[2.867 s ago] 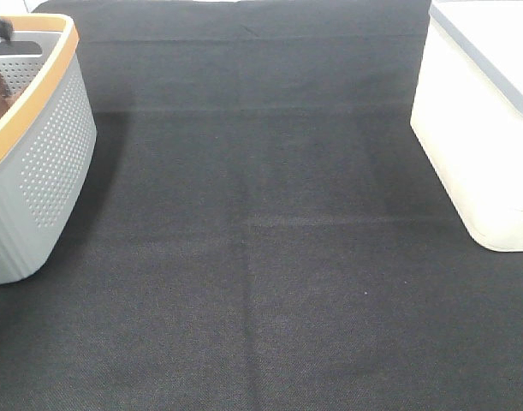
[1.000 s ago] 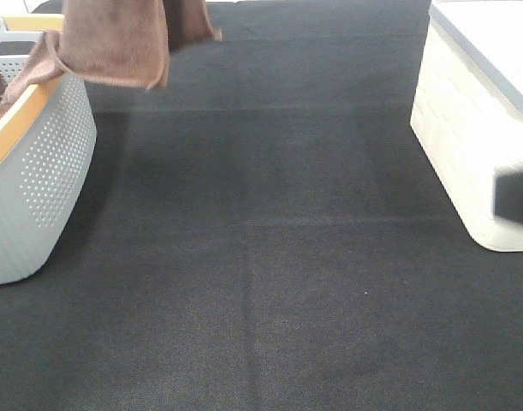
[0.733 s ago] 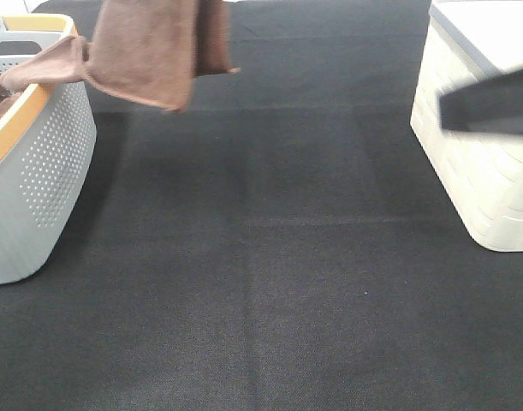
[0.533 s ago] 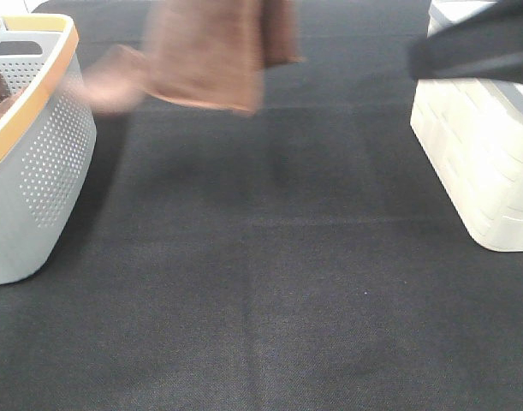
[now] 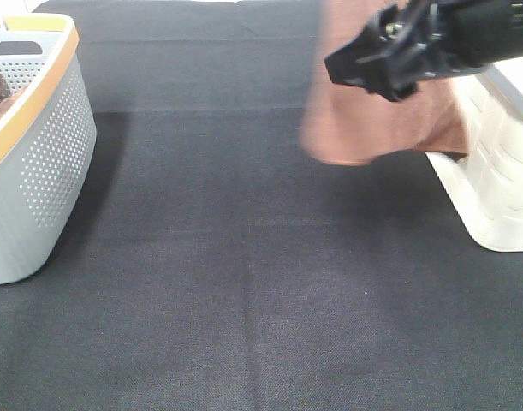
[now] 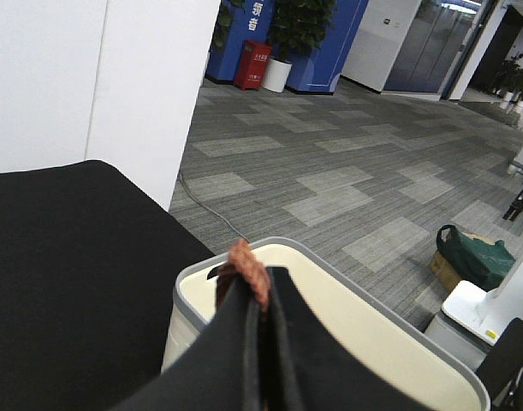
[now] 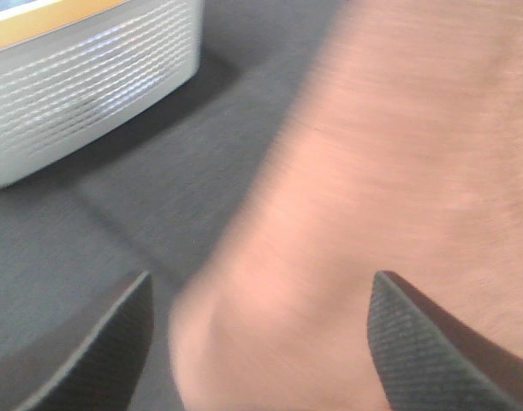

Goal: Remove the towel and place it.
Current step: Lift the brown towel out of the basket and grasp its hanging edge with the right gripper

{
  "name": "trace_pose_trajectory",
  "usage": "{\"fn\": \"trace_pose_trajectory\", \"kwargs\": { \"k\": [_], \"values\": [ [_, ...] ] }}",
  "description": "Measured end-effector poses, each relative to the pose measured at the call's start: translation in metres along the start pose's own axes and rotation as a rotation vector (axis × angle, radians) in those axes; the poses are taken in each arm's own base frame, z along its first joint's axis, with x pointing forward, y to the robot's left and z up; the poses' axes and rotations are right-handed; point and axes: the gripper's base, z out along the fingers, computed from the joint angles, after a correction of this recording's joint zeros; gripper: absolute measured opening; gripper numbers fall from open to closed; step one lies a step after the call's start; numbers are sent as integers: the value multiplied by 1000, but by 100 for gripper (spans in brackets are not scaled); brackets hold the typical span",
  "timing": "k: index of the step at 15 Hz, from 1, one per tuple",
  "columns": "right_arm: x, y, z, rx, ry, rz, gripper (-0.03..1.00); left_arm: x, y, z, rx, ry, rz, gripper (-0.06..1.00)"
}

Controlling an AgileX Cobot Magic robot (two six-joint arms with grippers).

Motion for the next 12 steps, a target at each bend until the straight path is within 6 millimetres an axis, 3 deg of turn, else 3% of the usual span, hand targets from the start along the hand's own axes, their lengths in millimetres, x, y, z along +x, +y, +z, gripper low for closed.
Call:
{"fn": "trace_pose_trajectory", "kwargs": {
  "k": [4, 9, 12],
  "values": [
    [6, 0, 22, 1, 32, 49, 68, 1, -1, 1, 8, -1, -24, 0],
    [6, 6, 13, -56, 51, 142, 67, -1, 1, 1, -12, -23, 23, 0],
    [3, 38, 14, -146, 57, -84, 66, -2, 1, 1, -19, -35, 31, 0]
  ]
}}
